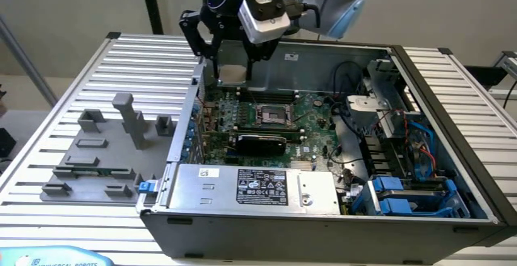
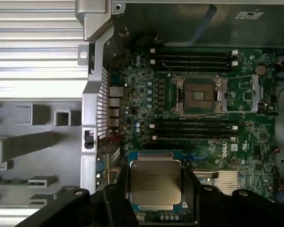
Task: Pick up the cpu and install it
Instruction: 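Pick up the cpu and move it towards the insertion slot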
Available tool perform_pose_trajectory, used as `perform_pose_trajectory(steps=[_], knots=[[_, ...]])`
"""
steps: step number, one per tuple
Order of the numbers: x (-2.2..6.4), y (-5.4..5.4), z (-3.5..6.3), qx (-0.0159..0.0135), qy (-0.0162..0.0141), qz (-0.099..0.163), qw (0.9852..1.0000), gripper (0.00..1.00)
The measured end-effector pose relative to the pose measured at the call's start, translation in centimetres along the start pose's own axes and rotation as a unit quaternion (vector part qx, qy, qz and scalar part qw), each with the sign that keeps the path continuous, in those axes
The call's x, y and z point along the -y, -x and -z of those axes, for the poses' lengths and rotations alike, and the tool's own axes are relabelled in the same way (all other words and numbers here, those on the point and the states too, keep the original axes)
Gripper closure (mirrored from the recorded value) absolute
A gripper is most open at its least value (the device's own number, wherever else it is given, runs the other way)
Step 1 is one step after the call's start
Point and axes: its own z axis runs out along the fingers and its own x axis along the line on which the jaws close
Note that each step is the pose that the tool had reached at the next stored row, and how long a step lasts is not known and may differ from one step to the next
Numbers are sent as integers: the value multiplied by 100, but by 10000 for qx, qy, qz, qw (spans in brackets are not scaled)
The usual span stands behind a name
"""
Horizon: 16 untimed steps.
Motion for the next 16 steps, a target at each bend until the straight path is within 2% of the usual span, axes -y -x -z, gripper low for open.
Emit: perform_pose_trajectory(steps=[4, 16], knots=[[-100, 152, -81, 0, 0, 0, 10000, 45], [-469, 423, -327, 0, 0, 0, 10000, 45]])
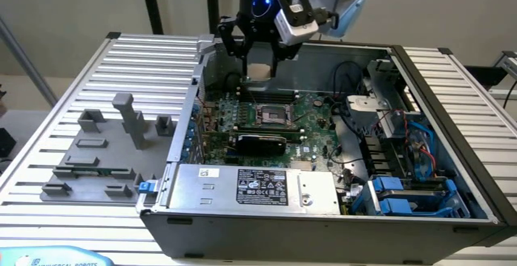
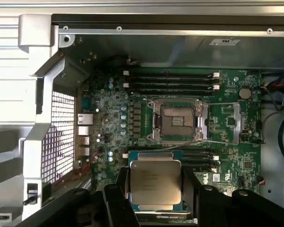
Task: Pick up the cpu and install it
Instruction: 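Pick up the cpu and move it towards the insertion slot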
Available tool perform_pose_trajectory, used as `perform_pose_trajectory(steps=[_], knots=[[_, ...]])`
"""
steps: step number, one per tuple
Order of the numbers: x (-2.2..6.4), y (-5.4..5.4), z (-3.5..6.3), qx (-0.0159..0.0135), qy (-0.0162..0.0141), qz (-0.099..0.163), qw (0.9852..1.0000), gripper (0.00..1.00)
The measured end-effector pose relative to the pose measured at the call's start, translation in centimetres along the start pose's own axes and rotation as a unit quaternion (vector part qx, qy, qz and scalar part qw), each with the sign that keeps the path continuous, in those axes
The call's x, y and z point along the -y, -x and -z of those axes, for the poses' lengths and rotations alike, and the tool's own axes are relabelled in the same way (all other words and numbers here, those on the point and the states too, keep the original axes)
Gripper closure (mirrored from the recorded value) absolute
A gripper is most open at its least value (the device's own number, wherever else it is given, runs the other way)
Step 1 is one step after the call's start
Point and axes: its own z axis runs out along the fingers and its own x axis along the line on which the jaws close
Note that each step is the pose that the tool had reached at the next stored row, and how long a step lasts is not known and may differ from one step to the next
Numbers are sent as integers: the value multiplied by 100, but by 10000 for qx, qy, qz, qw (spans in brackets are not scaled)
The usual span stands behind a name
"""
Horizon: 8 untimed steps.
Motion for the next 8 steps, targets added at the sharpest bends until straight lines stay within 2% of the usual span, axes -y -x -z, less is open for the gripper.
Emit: perform_pose_trajectory(steps=[8], knots=[[-244, 189, -164, 0, 0, 0, 10000, 45]])
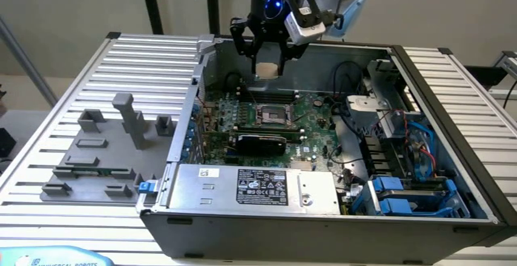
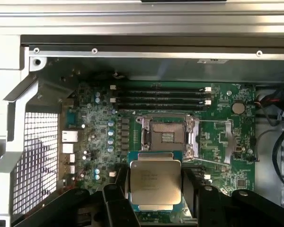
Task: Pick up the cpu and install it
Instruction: 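Pick up the cpu and move it towards the insertion slot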
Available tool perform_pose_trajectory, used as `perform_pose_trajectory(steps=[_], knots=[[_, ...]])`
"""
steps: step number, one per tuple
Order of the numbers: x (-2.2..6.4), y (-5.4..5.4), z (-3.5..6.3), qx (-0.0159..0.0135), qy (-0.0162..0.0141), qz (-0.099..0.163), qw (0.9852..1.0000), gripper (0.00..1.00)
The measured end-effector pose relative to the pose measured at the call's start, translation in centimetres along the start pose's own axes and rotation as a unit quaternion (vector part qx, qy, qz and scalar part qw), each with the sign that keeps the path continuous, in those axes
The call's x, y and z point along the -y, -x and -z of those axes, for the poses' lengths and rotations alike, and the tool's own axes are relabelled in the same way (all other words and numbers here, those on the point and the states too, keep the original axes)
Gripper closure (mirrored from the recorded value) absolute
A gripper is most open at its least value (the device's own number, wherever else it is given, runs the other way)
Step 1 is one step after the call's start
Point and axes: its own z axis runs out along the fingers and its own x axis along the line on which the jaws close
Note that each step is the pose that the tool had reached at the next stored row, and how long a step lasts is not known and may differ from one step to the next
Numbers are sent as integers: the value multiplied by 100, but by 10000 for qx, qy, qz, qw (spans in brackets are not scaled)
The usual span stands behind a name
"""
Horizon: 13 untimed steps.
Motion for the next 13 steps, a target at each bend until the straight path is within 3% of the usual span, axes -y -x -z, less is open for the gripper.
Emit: perform_pose_trajectory(steps=[8, 13], knots=[[-238, 191, -162, -1, -1, 0, 10000, 45], [-246, 226, -213, -1, -1, 0, 10000, 45]])
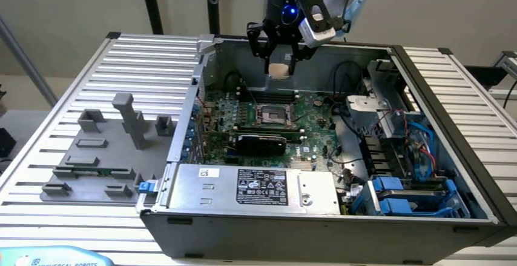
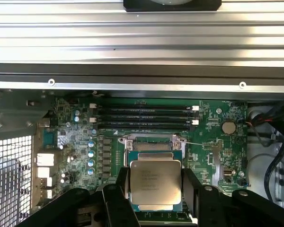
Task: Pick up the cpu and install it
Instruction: 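Pick up the cpu and move it towards the insertion slot, then place the cpu into insertion slot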
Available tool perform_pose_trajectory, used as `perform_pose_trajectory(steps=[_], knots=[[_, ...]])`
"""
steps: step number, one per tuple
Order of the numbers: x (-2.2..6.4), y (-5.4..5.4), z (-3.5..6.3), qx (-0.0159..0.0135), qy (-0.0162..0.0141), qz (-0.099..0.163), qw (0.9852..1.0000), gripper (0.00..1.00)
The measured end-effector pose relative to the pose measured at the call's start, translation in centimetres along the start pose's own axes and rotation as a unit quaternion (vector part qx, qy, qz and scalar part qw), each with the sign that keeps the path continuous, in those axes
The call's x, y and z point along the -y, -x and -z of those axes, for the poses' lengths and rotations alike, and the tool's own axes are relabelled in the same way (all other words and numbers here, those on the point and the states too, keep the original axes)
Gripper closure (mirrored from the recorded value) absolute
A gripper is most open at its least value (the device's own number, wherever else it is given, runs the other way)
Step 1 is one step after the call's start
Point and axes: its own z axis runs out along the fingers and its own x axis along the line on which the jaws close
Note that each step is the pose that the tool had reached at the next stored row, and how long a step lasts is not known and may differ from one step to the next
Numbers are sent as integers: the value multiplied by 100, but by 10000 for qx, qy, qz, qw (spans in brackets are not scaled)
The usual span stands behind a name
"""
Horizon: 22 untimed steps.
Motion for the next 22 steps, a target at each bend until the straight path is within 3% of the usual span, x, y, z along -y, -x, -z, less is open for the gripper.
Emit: perform_pose_trajectory(steps=[18, 19, 22], knots=[[0, 1, -3, 1, -4, 0, 10000, 45], [1, 1, -7, 7, -20, -82, 10000, 45], [1, 1, -13, 28, -18, -353, 9994, 45]])
